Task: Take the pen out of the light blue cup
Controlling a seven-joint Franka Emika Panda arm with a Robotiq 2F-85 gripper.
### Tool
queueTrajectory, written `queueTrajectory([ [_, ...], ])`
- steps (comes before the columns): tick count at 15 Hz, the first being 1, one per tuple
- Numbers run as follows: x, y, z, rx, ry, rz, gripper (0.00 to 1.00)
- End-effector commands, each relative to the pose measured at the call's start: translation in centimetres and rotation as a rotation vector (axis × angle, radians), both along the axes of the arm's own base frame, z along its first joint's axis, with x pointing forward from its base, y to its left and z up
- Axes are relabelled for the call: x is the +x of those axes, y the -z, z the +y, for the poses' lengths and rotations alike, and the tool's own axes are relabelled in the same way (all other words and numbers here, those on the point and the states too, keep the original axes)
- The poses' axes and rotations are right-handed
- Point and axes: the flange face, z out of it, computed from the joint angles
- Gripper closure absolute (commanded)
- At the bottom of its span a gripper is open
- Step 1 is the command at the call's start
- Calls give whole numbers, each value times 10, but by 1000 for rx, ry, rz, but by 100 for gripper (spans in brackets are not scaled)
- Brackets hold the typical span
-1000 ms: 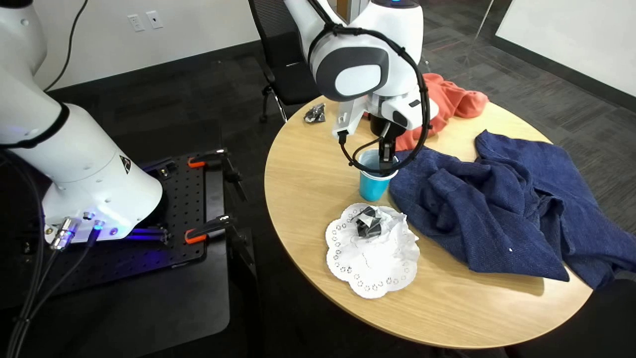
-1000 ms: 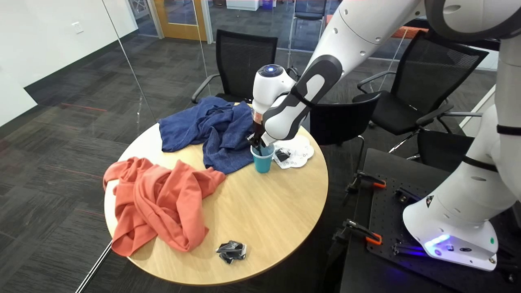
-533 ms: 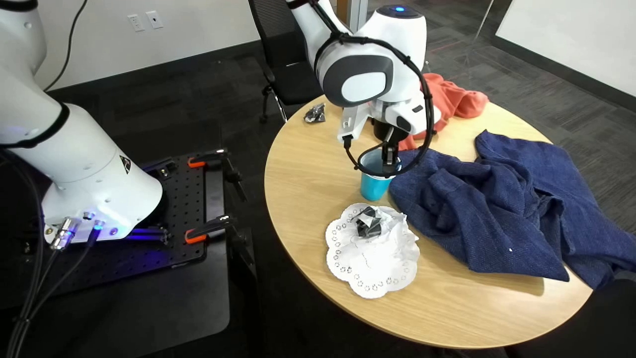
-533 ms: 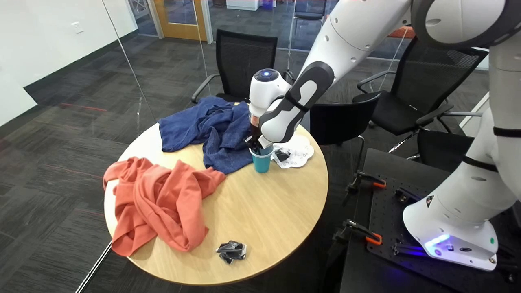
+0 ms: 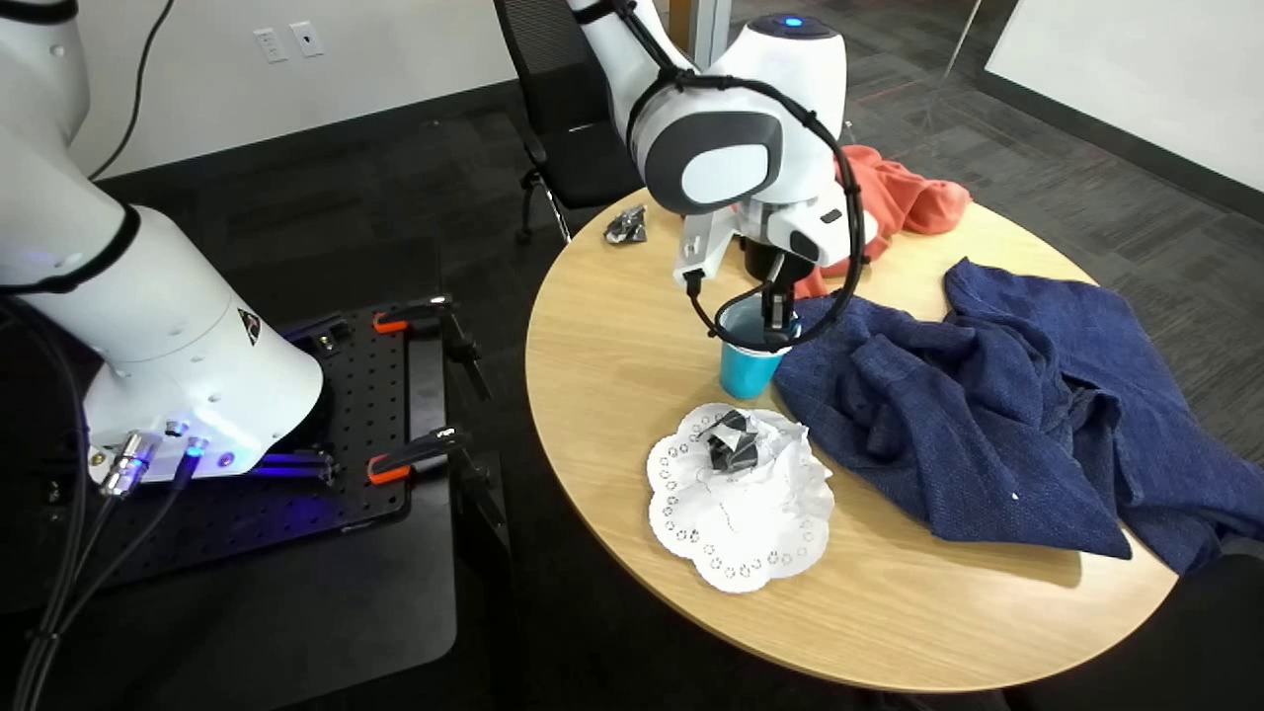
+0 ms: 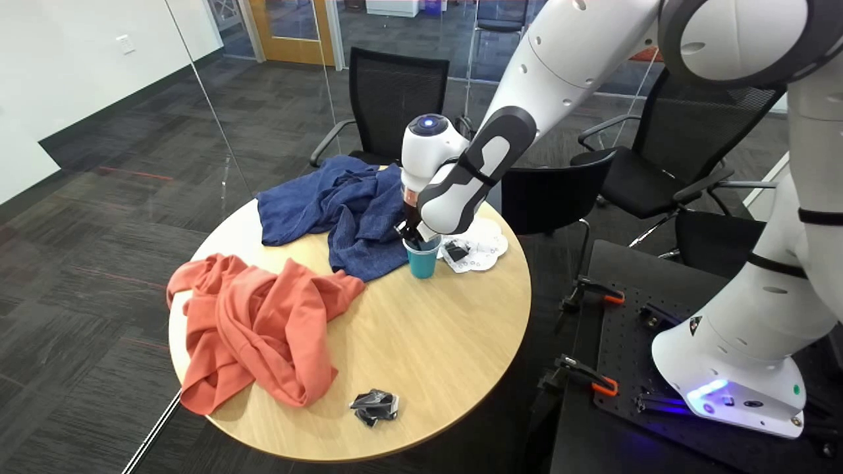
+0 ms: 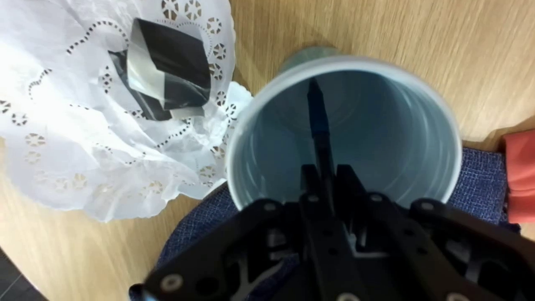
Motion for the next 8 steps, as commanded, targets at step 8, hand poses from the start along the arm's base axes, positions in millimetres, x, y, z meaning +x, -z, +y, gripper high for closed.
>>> queueTrajectory([
  [8,-41,-56,-1,-12,2,-131,96],
])
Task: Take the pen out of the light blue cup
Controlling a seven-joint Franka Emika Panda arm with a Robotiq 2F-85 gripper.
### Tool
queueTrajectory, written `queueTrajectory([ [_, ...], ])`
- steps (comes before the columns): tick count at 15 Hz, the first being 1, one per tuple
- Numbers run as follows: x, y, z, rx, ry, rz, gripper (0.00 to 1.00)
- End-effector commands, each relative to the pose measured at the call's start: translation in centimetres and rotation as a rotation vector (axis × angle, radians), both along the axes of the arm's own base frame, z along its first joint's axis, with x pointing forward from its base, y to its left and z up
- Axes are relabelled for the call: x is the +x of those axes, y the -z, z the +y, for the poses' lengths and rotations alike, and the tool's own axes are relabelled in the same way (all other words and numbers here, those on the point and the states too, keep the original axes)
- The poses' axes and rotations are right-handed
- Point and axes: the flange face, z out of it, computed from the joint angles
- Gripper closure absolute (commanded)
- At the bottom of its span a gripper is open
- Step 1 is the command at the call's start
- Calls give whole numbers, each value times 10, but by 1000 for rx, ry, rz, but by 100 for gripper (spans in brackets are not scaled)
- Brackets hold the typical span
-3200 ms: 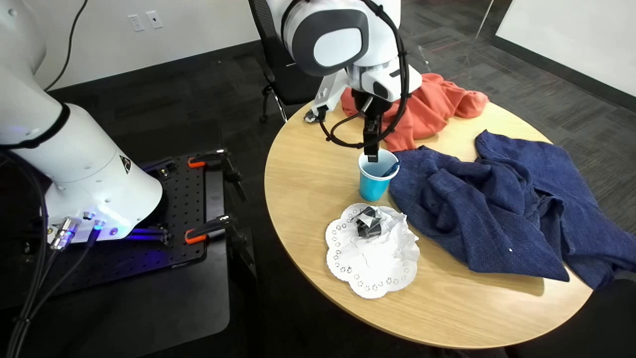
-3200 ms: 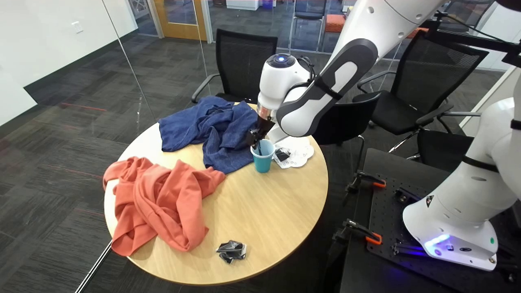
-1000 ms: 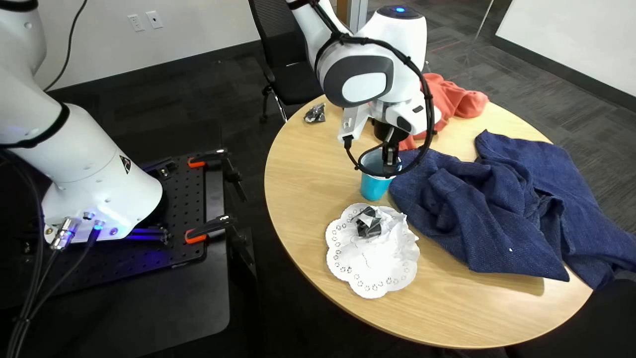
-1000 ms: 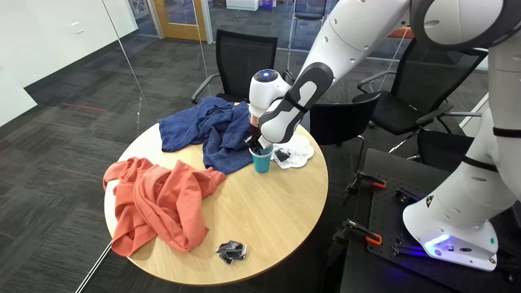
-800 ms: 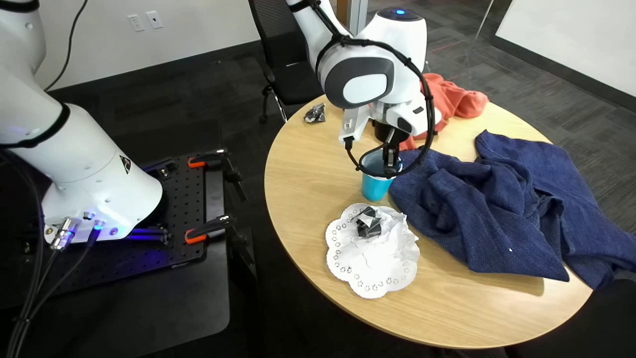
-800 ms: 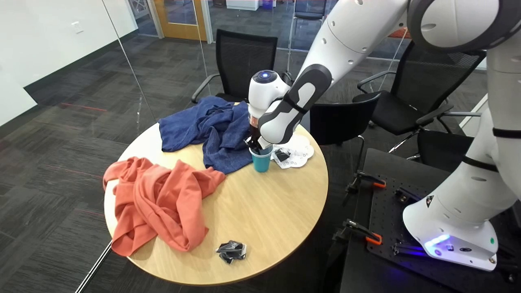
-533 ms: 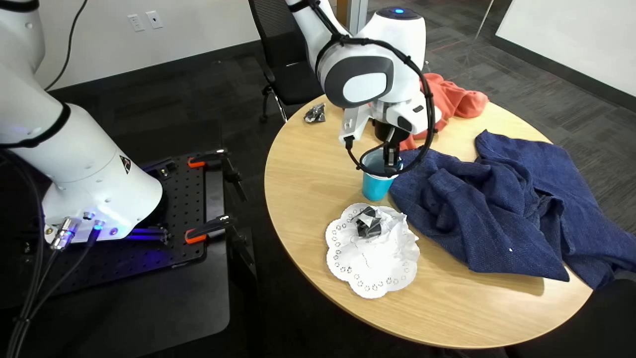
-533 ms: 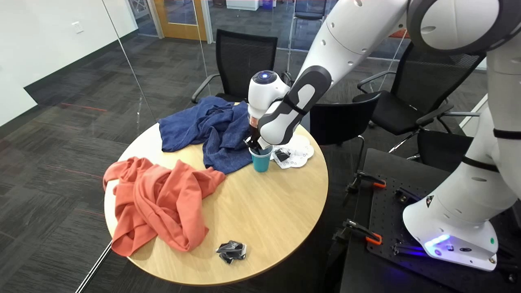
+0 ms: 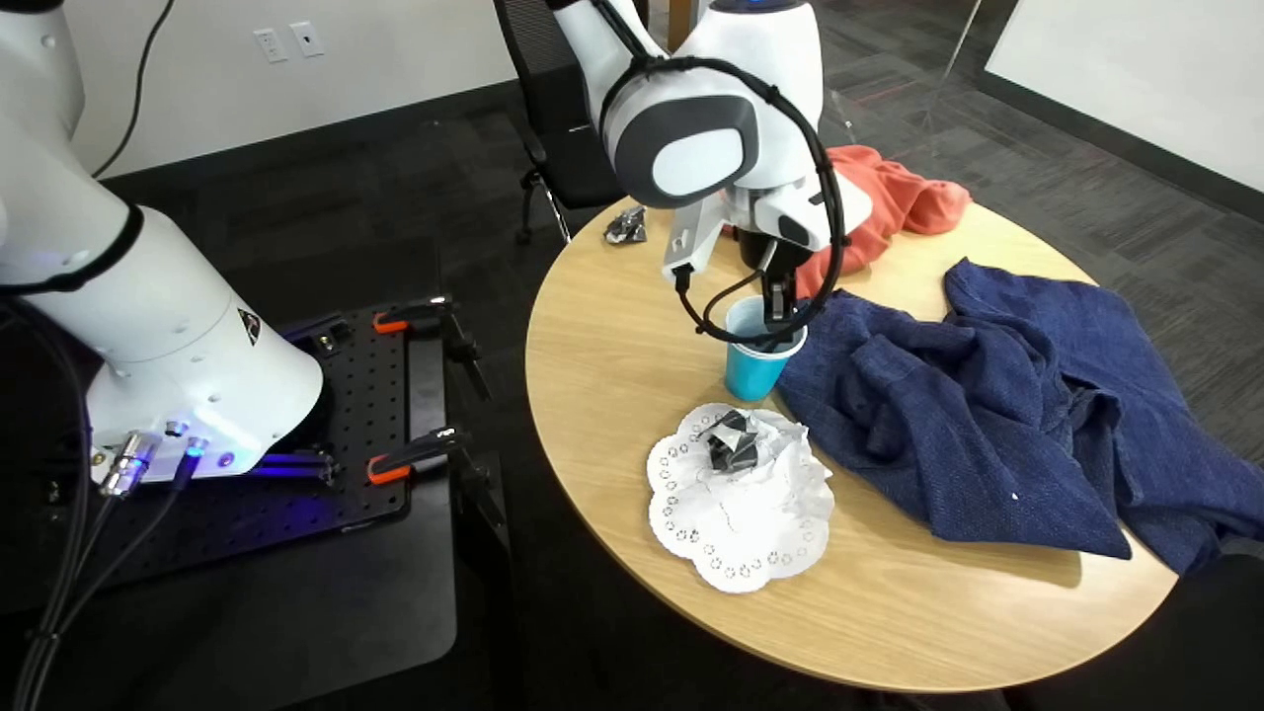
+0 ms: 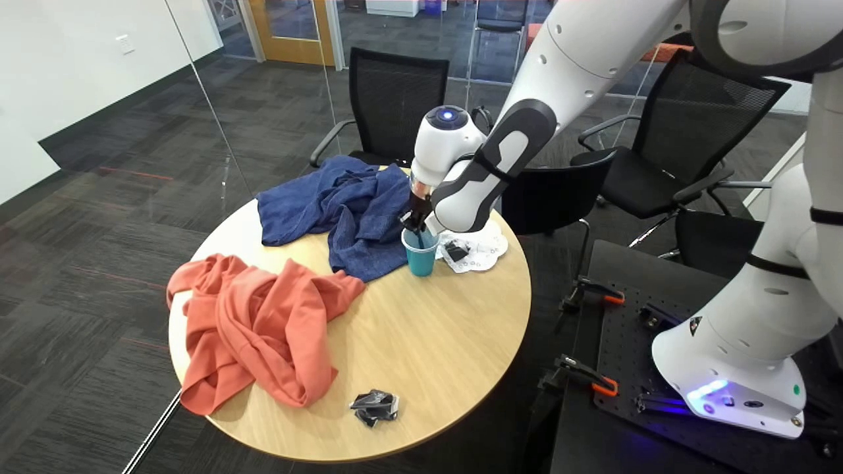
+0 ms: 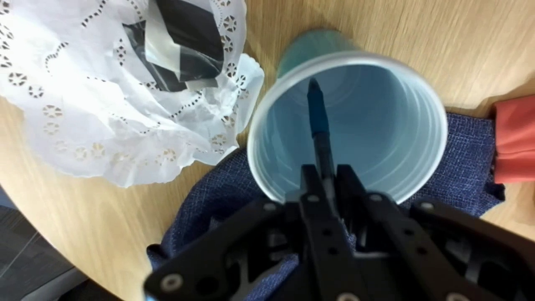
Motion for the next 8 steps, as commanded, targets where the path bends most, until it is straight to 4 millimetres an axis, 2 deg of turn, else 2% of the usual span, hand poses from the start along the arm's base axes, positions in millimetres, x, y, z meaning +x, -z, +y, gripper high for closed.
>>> queueTrajectory([
  [1,-29,-38,4,16,-4,-41,96],
  [8,-60,-103,2,-8,-36,-187,96],
])
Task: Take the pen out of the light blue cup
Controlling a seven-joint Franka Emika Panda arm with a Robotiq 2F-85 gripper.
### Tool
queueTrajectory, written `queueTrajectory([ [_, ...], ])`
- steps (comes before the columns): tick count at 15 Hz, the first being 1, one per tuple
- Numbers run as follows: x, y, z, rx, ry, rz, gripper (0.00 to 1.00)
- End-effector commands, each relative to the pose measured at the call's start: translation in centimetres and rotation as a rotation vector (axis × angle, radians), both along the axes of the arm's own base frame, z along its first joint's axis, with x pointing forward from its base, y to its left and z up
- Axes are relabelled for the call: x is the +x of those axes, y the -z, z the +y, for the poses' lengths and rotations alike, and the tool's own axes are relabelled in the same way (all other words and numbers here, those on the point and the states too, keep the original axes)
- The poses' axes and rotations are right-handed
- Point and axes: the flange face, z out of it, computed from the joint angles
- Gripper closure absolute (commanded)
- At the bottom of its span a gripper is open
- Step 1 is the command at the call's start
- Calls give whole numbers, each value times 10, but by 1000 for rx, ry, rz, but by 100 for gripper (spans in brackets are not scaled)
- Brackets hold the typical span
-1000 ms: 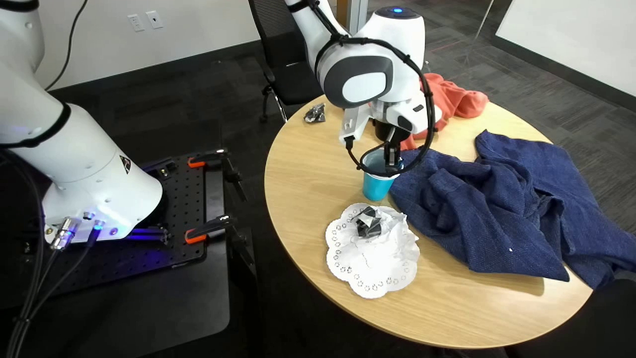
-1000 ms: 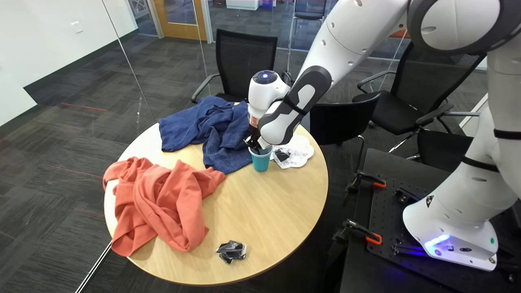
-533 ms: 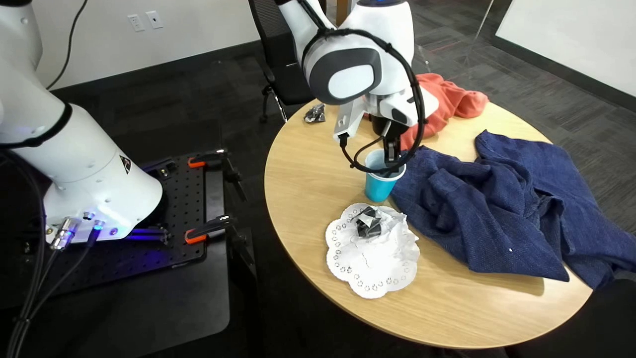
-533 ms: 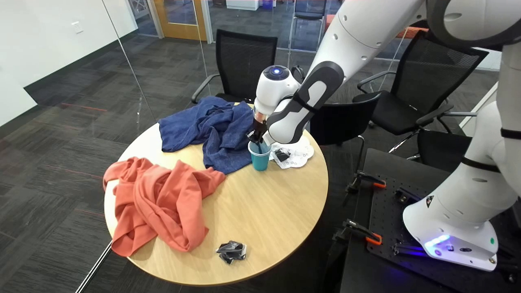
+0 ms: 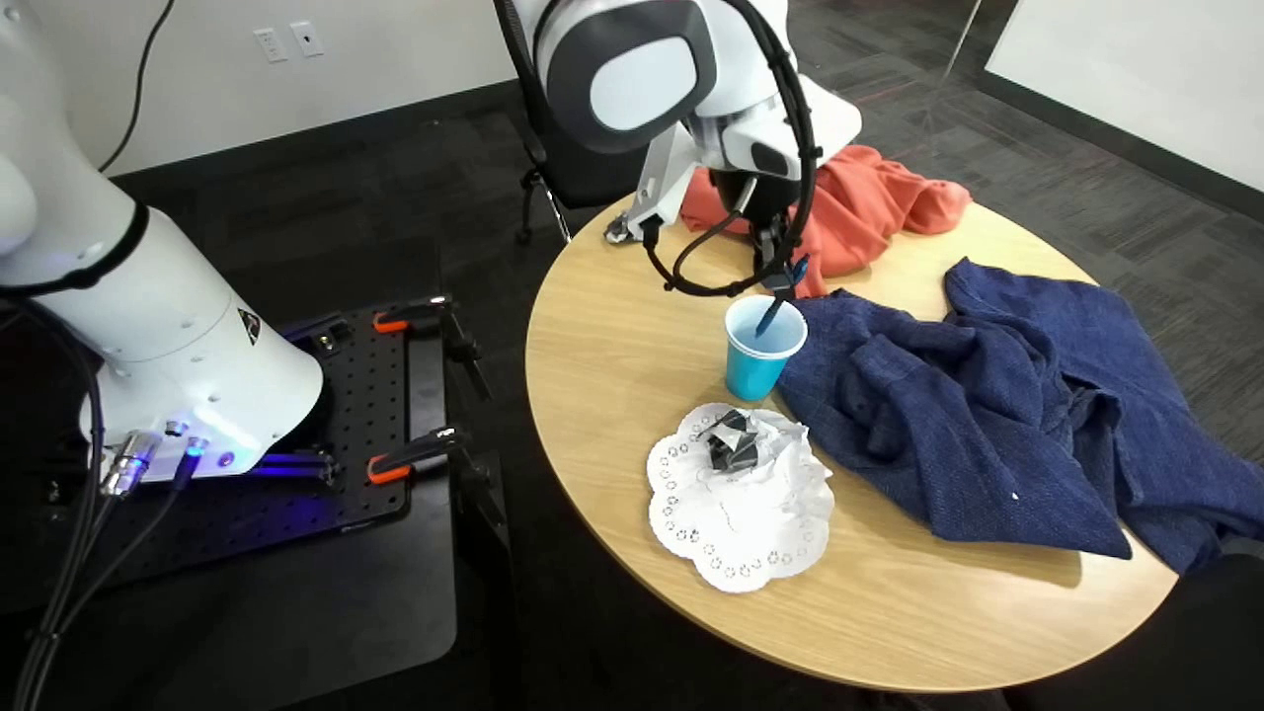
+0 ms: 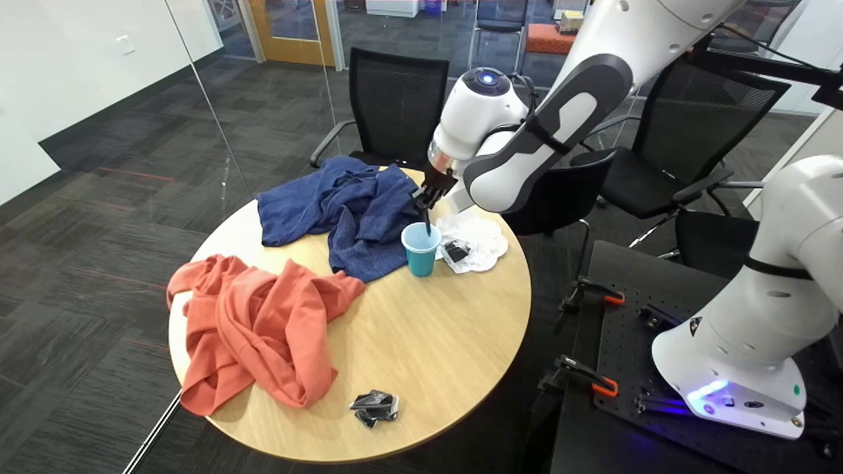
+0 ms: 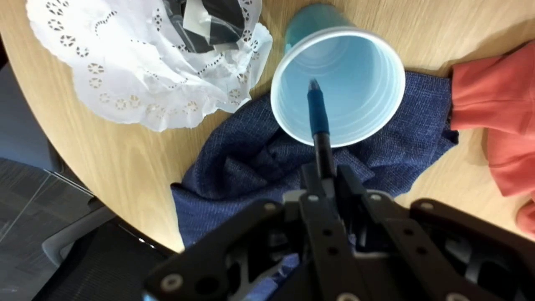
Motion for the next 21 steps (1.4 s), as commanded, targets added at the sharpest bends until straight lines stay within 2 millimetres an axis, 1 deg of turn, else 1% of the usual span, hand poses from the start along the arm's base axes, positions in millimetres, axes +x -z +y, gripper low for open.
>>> queueTrajectory([
  [1,-26,-35,4,14,-19,-93,96],
  [3,-31,-47,7,6,-51,-117,96],
  [5,-36,-56,14,-1,-92,-110,96],
  [10,-48,-68,42,1,-192,-92,96],
  [13,-56,-69,61,10,-237,-57,96],
  [15,-58,-67,73,7,-255,-12,96],
  [18,-57,-63,92,1,-289,50,96],
  [21,-53,-57,112,6,-325,95,96],
])
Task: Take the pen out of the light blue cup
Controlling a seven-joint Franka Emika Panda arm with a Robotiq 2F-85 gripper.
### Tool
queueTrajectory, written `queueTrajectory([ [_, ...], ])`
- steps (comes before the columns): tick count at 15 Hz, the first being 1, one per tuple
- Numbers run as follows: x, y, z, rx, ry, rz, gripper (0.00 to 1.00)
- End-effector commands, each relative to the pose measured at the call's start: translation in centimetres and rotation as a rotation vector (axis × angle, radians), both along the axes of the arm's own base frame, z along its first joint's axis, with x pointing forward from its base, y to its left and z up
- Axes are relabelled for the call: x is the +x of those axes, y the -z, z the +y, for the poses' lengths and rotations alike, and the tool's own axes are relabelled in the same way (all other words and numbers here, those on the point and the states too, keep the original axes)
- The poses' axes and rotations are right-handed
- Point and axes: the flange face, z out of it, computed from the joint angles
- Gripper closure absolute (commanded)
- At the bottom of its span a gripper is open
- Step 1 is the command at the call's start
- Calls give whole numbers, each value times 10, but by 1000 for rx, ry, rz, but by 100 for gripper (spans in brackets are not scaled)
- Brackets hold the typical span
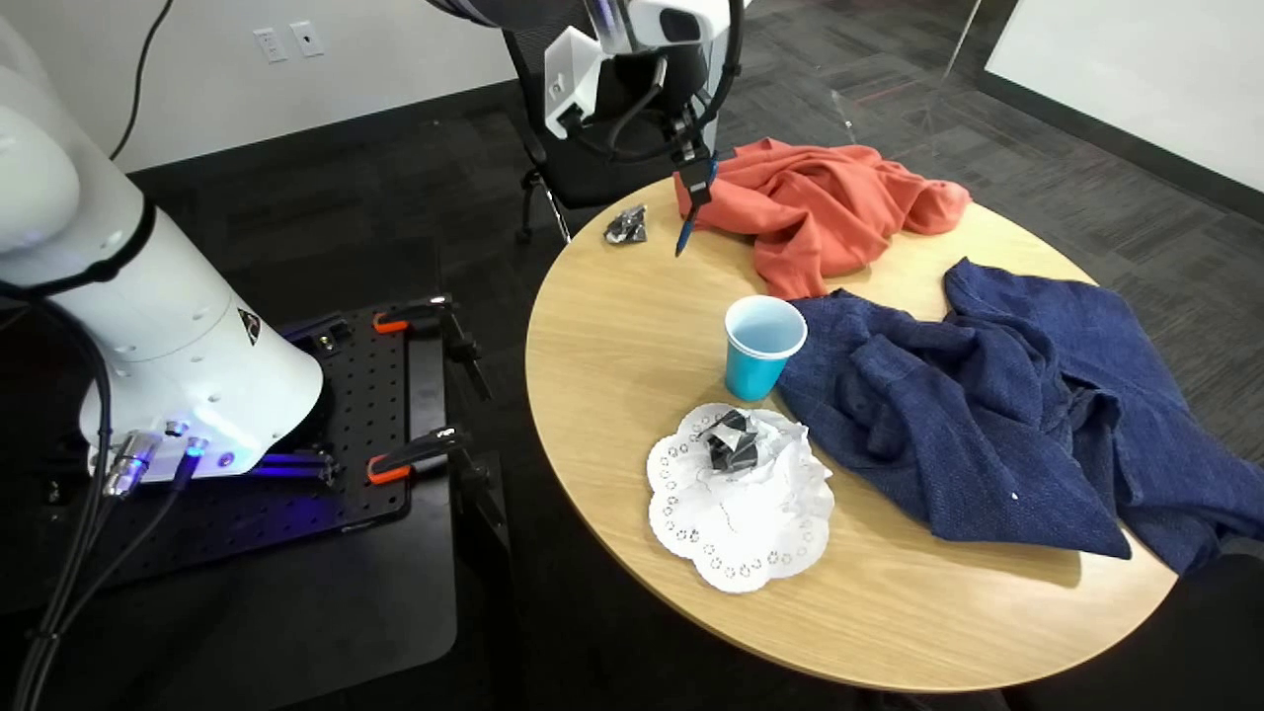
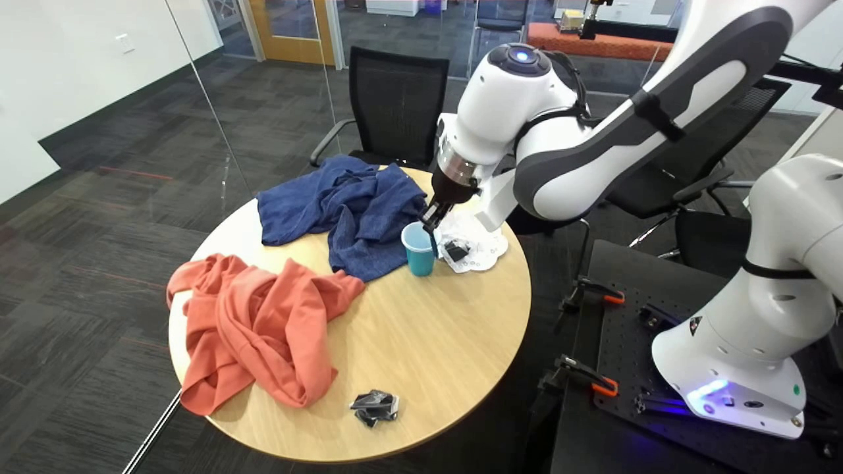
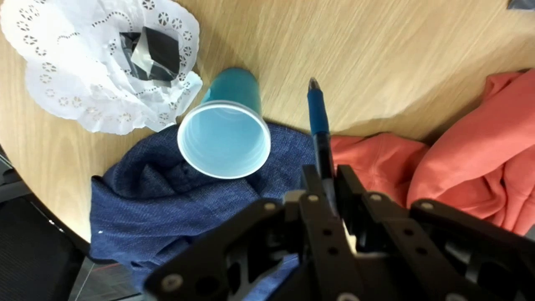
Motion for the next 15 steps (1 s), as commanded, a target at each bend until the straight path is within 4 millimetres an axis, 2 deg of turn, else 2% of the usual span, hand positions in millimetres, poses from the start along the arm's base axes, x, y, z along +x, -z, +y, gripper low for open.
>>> queueTrajectory([
  [1,8,1,22,7,-57,60,96],
  [4,25,11,38,7,-85,109,96],
  [8,57,35,45,-23,-85,180,96],
  [12,90,68,48,-50,-75,275,96],
  [15,108,94,56,-70,-83,357,96],
])
